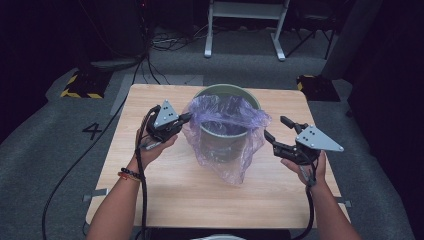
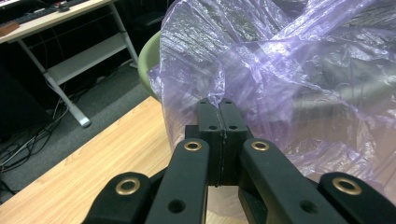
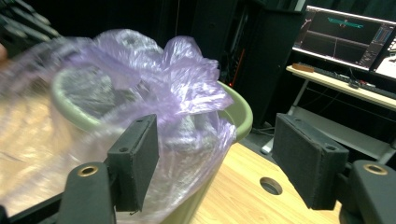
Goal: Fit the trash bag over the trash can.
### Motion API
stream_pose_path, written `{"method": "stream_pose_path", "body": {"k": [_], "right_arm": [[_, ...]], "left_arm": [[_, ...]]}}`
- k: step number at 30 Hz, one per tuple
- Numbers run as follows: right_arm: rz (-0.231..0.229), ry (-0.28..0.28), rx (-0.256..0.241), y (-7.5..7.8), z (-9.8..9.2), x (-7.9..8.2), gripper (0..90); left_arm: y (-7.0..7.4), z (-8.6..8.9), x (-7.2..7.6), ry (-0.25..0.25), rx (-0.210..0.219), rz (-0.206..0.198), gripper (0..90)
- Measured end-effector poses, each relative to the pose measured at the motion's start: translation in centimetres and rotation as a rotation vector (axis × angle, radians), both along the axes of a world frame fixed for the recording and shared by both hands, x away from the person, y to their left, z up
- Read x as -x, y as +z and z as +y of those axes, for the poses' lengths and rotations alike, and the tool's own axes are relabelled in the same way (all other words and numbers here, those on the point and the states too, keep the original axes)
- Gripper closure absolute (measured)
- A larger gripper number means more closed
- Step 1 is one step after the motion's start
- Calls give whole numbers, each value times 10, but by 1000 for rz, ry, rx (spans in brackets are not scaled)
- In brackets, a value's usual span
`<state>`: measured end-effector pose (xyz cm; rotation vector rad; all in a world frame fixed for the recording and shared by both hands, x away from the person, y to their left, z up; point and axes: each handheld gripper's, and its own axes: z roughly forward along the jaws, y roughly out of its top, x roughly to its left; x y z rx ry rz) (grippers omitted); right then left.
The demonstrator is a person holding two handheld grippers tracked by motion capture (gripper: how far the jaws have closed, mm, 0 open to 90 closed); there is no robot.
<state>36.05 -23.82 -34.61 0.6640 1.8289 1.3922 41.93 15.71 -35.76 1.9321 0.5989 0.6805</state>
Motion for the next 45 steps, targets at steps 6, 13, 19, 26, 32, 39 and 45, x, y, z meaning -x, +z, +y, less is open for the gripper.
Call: {"method": "stream_pose_path", "body": {"k": [6, 13, 19, 26, 32, 39, 45], "right_arm": [[-13, 64, -16, 5, 4, 23, 311], [53, 131, 67, -6, 37, 38, 290], [63, 25, 155, -19, 54, 34, 343], [21, -86, 197, -29, 53, 21, 699], [20, -112, 153, -31, 35, 2, 883], [52, -157, 115, -33, 16, -25, 877], [94, -164, 122, -35, 10, -50, 847]], "left_arm": [[-5, 0, -3, 13, 1, 5, 900], [-7, 1, -5, 21, 12, 5, 900], [-7, 1, -6, 28, 11, 0, 900], [-11, 4, -10, 33, 28, -1, 900], [-13, 7, -17, 48, 48, 11, 900], [-16, 7, -34, 67, 63, 34, 900], [-21, 7, -48, 83, 102, 63, 900]]}}
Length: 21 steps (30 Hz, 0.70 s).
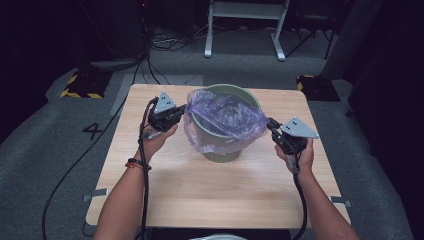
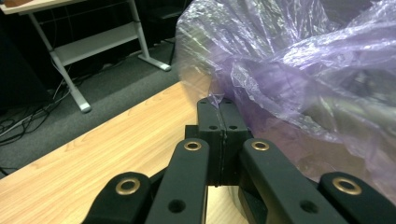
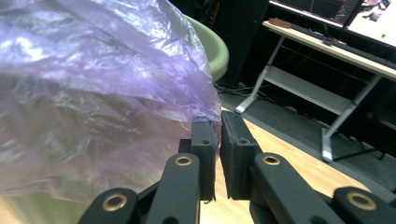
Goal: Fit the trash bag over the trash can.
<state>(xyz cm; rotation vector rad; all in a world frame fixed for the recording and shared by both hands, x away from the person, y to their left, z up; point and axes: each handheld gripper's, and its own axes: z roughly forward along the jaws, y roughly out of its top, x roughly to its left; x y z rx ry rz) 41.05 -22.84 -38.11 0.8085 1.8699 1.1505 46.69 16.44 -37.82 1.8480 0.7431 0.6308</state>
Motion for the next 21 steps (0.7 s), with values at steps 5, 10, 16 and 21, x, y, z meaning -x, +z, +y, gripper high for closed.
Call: {"method": "stream_pose_path", "body": {"k": [5, 10, 16, 21], "right_arm": [[17, -7, -5, -2, 0, -11, 847], [27, -6, -1, -1, 2, -19, 846], [62, 3, -5, -4, 2, -27, 808], [87, 4, 1, -8, 0, -32, 805]], "left_arm": [[-4, 1, -10, 16, -12, 29, 900], [-10, 1, -17, 20, -23, 58, 900], [-22, 0, -26, 20, -55, 118, 900], [-30, 0, -32, 20, -81, 167, 899]]}}
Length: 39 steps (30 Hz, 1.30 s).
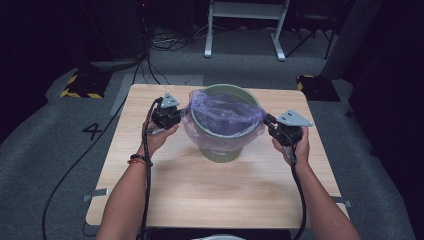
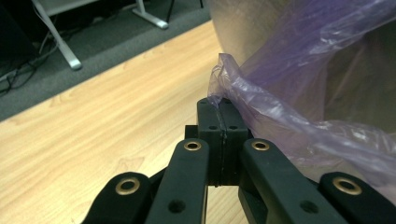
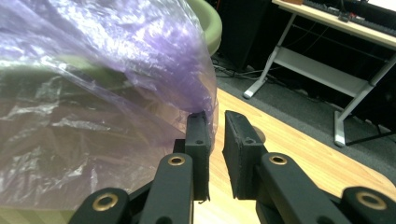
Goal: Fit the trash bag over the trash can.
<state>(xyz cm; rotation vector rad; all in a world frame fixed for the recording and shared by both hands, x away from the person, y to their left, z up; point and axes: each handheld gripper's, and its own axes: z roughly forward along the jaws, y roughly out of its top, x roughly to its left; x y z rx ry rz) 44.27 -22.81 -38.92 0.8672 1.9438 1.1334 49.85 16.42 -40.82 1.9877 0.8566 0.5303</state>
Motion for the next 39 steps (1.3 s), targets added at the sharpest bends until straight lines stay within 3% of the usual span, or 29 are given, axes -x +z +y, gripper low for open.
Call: {"method": "stream_pose_path", "body": {"k": [7, 9, 13, 16, 19, 21, 23, 26, 28, 34, 36, 39], "right_arm": [[16, -2, 12, -2, -1, -3, 757], [17, 0, 8, -1, -2, -3, 710], [1, 50, -14, 6, -6, 4, 633], [-26, 79, -32, 14, -9, 11, 567], [-69, 105, -37, 24, -10, 19, 525], [-110, 118, -44, 28, -10, 24, 524], [-136, 132, -31, 32, -8, 26, 519], [-145, 143, 11, 37, -1, 25, 499], [-149, 150, 14, 40, 1, 24, 499], [-171, 154, -11, 47, 0, 17, 765], [-172, 153, -12, 48, 1, 15, 822], [-175, 149, 2, 52, 4, 9, 865]], "left_arm": [[-8, 1, -2, -6, -24, 32, 884], [-8, 5, 1, -19, -23, 32, 776], [-1, 16, 14, -17, -20, 0, 567], [11, 27, 26, -18, 23, -50, 410], [25, 35, 38, -44, 95, -90, 303], [32, 36, 45, -76, 121, -112, 273], [38, 33, 48, -102, 121, -127, 271], [45, 25, 50, -108, 117, -142, 260], [49, 25, 51, -108, 132, -156, 260], [64, 31, 55, -102, 182, -203, 259], [69, 30, 55, -96, 180, -213, 263], [73, 25, 53, -89, 151, -222, 348]]}}
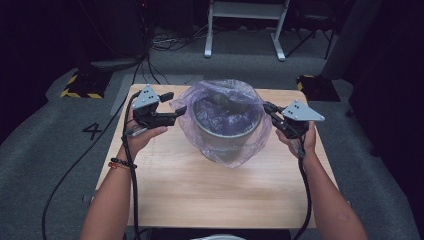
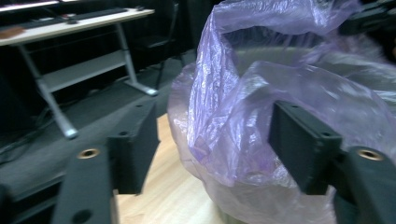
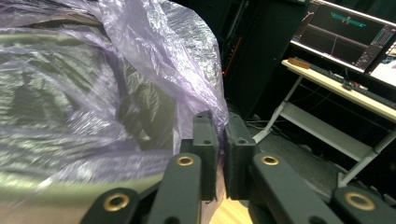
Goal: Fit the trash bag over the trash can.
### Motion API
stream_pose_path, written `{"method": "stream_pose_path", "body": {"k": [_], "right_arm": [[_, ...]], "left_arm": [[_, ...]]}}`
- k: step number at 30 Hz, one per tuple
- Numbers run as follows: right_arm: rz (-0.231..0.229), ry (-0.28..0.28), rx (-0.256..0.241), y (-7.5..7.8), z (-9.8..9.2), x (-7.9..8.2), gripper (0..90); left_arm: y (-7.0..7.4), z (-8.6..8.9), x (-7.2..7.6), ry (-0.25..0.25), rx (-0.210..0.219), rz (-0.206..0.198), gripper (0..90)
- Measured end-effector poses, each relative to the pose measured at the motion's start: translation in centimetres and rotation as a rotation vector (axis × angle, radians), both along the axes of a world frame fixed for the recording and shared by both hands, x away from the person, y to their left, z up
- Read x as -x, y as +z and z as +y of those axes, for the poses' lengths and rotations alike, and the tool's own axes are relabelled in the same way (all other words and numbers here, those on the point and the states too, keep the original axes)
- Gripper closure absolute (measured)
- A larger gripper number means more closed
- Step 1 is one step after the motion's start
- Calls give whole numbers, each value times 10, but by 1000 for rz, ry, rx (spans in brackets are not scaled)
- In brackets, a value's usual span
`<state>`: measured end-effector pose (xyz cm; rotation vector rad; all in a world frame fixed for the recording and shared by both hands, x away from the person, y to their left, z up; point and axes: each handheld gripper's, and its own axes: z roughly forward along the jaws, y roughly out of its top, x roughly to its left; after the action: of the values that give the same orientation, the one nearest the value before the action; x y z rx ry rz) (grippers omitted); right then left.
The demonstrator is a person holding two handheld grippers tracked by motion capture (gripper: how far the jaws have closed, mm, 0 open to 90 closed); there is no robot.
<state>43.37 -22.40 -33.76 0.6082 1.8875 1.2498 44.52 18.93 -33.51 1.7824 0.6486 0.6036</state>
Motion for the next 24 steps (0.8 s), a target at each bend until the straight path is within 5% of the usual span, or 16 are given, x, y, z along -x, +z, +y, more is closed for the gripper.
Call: {"method": "stream_pose_path", "body": {"k": [4, 7, 10, 24], "right_arm": [[4, -8, 11, 3, 4, -9, 876], [15, -13, 26, 2, 7, -18, 880], [28, -26, 25, 1, 8, -27, 882], [198, -148, -76, -18, -2, -80, 881]], "left_arm": [[-3, -8, -11, 22, -54, 24, 604], [-8, -11, -23, 63, -56, 47, 775], [-14, -12, -34, 77, -38, 70, 848], [-36, -30, -74, 117, -98, 167, 878]]}}
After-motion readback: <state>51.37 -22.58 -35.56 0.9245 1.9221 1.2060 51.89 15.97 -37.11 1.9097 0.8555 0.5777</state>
